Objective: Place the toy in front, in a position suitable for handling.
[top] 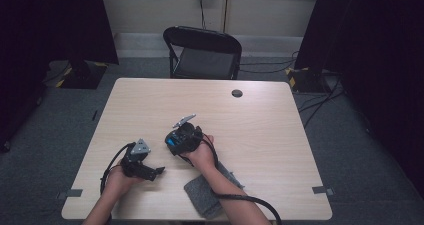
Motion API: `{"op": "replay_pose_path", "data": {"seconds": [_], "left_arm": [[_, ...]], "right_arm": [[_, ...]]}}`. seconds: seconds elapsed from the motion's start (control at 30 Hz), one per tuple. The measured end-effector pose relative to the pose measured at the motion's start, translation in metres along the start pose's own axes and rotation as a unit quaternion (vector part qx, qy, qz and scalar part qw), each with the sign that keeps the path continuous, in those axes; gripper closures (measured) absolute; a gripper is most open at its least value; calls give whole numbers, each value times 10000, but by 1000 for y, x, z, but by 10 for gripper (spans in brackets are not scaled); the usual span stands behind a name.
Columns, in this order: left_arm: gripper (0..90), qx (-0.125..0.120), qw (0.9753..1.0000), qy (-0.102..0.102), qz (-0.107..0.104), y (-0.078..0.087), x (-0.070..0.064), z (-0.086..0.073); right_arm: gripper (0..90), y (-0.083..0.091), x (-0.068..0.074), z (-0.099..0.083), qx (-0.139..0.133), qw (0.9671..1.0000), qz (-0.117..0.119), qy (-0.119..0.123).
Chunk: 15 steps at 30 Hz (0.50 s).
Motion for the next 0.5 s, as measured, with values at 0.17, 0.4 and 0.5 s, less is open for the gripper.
{"op": "replay_pose_path", "data": {"seconds": [0.17, 0.4, 0.5], "left_arm": [[0, 1, 10000, -1, 0, 0, 0, 0], [0, -1, 10000, 0, 0, 0, 0, 0], [0, -1, 10000, -1, 0, 0, 0, 0]], "right_arm": [[160, -7, 3, -1, -7, 10000, 11, 48], [254, -5, 5, -2, -48, 9999, -34, 99], [255, 0, 1, -1, -68, 9999, 130, -88]]}}
Point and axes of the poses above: each handheld gripper's, and its own axes: y roughly backward along the jaws, z roughly out of its top, x roughly to its left, the point moved 3 cm from there along -y, roughly forward along the jaws, and after that the axes turned 10 degrees about -y, right-handed, at the moved point
